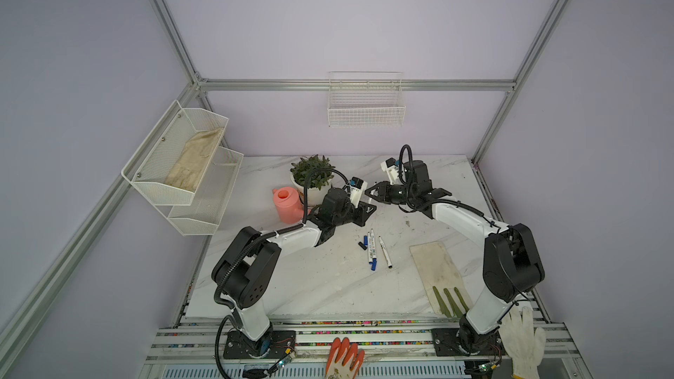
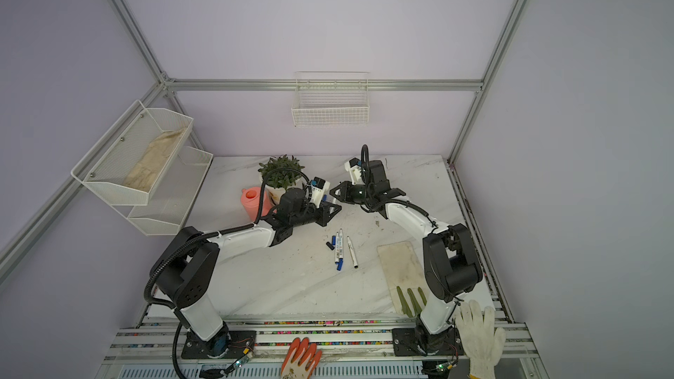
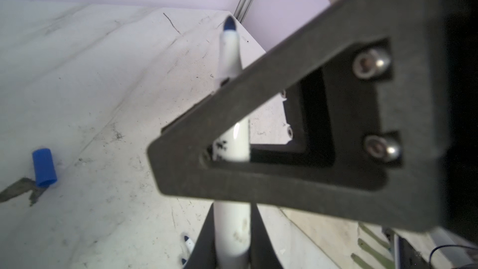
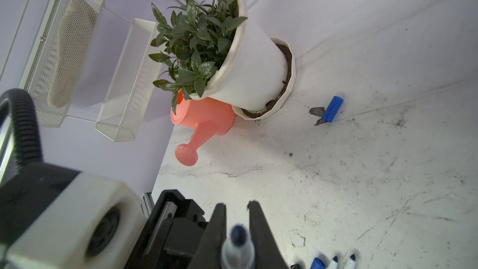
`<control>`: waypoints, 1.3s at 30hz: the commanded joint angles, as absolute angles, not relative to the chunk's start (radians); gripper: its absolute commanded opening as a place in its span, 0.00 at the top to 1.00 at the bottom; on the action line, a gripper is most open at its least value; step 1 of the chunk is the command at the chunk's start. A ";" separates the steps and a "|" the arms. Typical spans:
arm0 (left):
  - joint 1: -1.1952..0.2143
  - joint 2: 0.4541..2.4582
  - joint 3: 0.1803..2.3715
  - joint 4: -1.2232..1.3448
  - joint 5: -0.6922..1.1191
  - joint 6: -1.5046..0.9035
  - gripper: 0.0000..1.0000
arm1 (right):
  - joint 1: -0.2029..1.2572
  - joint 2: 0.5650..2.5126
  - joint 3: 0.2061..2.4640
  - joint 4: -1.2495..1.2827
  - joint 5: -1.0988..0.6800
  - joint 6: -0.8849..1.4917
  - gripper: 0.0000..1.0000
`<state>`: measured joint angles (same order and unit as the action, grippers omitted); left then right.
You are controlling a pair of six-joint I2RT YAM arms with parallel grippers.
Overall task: Insert pens into pen caps
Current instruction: Pick up a pen from the center of the table, then pick up the pen cap from the top-center of the table.
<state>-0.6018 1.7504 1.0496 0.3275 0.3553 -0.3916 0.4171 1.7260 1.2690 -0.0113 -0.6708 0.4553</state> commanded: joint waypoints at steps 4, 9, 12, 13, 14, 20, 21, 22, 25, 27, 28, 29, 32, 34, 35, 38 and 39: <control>-0.574 1.714 1.077 0.436 0.300 -0.472 1.00 | 0.416 1.738 1.278 -0.049 -0.657 0.428 0.91; -0.564 1.632 0.966 0.380 0.140 -0.482 1.00 | 0.417 1.742 1.301 -0.077 -0.577 0.426 0.54; -0.557 1.574 0.887 0.337 0.051 -0.511 1.00 | 0.419 1.778 1.341 -0.114 -0.511 0.434 0.46; -0.557 1.554 0.858 0.327 0.024 -0.522 1.00 | 0.422 1.802 1.368 -0.136 -0.481 0.435 0.45; -0.556 1.532 0.826 0.320 0.002 -0.529 1.00 | 0.426 1.830 1.399 -0.159 -0.451 0.431 0.45; -0.556 1.443 0.707 0.308 -0.055 -0.563 1.00 | 0.448 2.029 1.611 -0.279 -0.298 0.425 0.44; -0.556 1.430 0.694 0.315 -0.051 -0.563 1.00 | 0.452 2.061 1.647 -0.288 -0.287 0.421 0.44; -0.555 1.422 0.681 0.322 -0.048 -0.562 1.00 | 0.458 2.101 1.695 -0.308 -0.276 0.414 0.44; -0.554 1.380 0.654 0.337 -0.040 -0.549 1.00 | 0.474 2.209 1.833 -0.368 -0.255 0.388 0.44; -0.553 1.370 0.649 0.326 -0.042 -0.536 1.00 | 0.482 2.276 1.919 -0.415 -0.245 0.364 0.44; -0.551 1.367 0.650 0.316 -0.046 -0.533 1.00 | 0.488 2.310 1.961 -0.440 -0.237 0.355 0.45; -0.551 1.363 0.650 0.308 -0.048 -0.528 1.00 | 0.496 2.343 1.998 -0.465 -0.226 0.345 0.45; -0.551 1.352 0.652 0.293 -0.054 -0.526 1.00 | 0.516 2.428 2.103 -0.532 -0.196 0.316 0.45; -0.548 1.349 0.652 0.289 -0.056 -0.526 1.00 | 0.529 2.474 2.167 -0.573 -0.168 0.303 0.45; -0.549 1.347 0.653 0.288 -0.058 -0.526 1.00 | 0.533 2.496 2.194 -0.592 -0.148 0.299 0.46; -0.546 1.342 0.653 0.282 -0.058 -0.528 1.00 | 0.548 2.544 2.252 -0.629 -0.093 0.282 0.46; -0.546 1.342 0.653 0.279 -0.058 -0.529 1.00 | 0.552 2.553 2.264 -0.637 -0.080 0.277 0.46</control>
<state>-0.5545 1.3758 0.6868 0.2661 -0.0433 -0.5385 0.5396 2.5317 2.2185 -0.5392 -0.1593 0.3141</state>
